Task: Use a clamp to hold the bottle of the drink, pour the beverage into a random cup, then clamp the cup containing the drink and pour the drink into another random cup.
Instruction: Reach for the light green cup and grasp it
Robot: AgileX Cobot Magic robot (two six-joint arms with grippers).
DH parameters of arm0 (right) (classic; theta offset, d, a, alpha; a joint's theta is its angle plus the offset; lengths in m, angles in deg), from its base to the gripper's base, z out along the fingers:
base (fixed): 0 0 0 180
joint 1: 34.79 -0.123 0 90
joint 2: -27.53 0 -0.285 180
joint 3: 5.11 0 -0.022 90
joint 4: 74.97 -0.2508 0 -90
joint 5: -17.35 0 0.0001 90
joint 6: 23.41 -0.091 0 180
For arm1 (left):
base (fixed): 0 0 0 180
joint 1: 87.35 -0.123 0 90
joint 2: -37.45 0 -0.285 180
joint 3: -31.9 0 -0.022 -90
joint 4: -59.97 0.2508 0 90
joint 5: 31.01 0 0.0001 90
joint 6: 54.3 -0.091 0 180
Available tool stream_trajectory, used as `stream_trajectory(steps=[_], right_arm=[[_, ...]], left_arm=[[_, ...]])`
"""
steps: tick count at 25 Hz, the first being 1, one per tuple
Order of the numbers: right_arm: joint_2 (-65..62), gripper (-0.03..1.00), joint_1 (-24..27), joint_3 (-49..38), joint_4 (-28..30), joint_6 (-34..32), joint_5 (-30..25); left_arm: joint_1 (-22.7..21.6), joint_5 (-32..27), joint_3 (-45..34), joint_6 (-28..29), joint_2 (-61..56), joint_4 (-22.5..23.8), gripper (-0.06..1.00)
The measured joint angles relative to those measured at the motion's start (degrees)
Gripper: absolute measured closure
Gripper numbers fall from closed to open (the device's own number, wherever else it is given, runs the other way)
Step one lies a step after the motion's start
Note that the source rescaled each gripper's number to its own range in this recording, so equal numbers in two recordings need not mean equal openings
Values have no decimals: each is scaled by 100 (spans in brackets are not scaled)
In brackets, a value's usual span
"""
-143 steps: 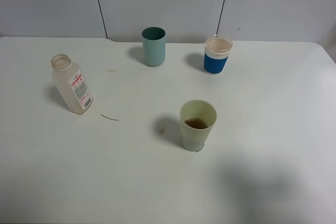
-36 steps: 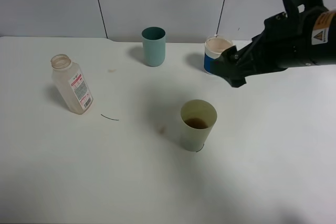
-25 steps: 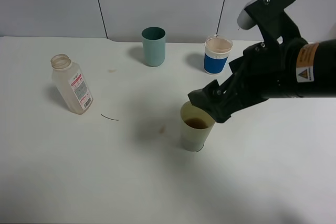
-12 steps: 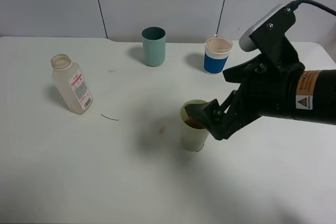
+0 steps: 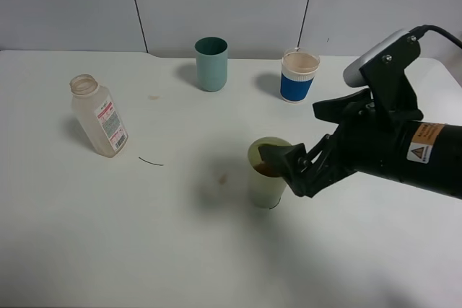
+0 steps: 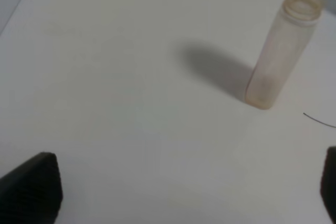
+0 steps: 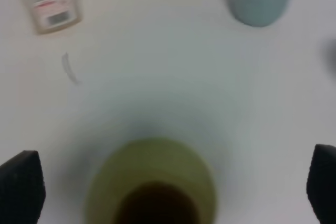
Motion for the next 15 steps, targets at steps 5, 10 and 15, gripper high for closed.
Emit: stream_trajectory(steps=[5,10,15], right_arm=[[0,-3,0,0,-904,833,-221],[0,-3,0,0,-1110,870,-463],[0,-3,0,0,-1412,985,-693]], left_arm=[[0,0,0,0,0,0,-5],[0,0,0,0,0,0,-5],[0,0,0,0,0,0,-5]])
